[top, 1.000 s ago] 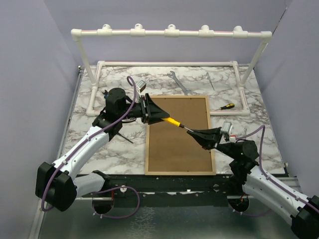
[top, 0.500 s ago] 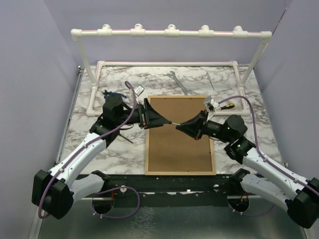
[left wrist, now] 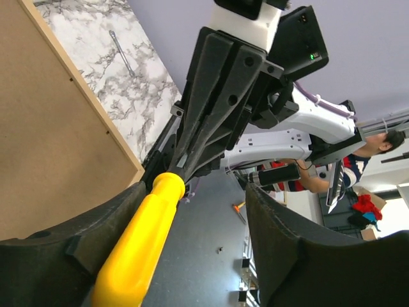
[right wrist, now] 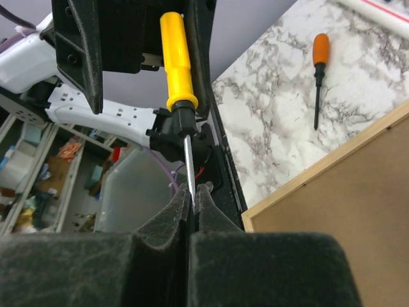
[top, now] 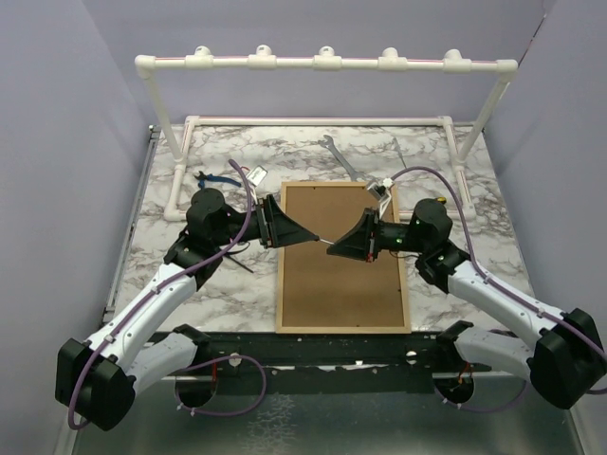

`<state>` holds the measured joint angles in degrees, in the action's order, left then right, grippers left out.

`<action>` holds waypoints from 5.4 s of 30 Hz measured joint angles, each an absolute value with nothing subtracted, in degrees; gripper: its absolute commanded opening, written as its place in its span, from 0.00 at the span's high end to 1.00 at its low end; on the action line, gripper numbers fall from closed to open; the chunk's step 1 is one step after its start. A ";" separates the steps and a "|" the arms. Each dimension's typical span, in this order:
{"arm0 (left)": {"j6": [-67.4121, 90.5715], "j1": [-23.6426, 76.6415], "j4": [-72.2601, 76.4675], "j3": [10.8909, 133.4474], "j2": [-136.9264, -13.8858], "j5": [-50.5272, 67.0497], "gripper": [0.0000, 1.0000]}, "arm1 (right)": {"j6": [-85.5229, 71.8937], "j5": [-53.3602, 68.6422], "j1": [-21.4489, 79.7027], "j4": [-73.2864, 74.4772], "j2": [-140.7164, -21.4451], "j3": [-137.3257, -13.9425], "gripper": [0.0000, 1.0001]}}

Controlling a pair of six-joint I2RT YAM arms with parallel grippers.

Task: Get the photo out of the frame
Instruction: Adjust the screwdriver, then adjust the photo frame at the center of the board.

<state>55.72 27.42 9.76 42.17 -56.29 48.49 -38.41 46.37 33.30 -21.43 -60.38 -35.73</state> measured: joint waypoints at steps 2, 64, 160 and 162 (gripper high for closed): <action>55.72 27.38 9.82 42.17 -56.29 48.56 0.42 | -41.52 49.67 31.88 -24.88 -62.06 -35.09 0.99; 50.50 26.89 7.55 41.52 -62.28 54.26 1.00 | -26.26 67.16 21.87 1.65 -71.42 -46.78 0.22; 60.05 40.14 6.46 33.65 -71.70 22.24 1.00 | -41.30 26.35 8.69 -11.07 -70.00 -15.66 0.86; 59.02 38.57 4.80 33.67 -70.48 22.87 1.00 | -43.27 26.37 8.67 -13.52 -70.63 -14.98 0.85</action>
<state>59.02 38.57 4.80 33.67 -70.48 22.87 -43.27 26.37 8.67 -13.52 -70.63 -14.98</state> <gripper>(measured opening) 0.218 0.246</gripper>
